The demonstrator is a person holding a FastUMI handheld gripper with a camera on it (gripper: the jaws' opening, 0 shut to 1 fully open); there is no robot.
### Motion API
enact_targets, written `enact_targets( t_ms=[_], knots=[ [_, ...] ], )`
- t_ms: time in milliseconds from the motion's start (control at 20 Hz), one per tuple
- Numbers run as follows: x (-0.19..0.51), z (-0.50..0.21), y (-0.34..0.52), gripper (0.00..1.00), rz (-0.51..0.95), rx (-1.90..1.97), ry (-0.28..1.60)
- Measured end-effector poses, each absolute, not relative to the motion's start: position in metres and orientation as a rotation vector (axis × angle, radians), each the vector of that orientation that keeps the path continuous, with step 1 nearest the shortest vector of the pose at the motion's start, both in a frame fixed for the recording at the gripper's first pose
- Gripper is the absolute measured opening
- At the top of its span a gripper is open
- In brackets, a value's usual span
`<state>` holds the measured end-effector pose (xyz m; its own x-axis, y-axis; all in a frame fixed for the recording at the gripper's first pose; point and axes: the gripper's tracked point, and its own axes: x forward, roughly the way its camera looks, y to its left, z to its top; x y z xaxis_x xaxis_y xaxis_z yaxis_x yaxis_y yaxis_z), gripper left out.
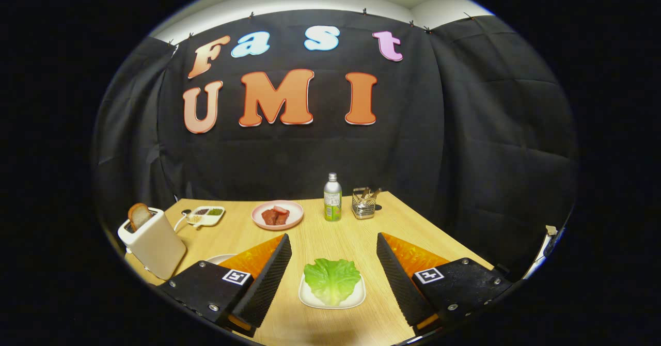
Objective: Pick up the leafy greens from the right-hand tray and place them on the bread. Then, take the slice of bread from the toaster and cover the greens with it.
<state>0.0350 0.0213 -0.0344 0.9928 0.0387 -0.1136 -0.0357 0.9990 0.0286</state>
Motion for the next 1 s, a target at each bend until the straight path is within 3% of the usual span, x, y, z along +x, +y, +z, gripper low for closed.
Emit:
enact_targets(
  t_ms=[300, 650, 1000],
  knots=[
    [0.080, -0.100, 0.043, 1.00, 0.149, -0.018, 0.473],
    [0.119, -0.160, 0.046, 1.00, 0.160, -0.052, 0.835],
    [0.133, -0.202, 0.048, 1.00, 0.172, -0.154, 1.079]
  ],
)
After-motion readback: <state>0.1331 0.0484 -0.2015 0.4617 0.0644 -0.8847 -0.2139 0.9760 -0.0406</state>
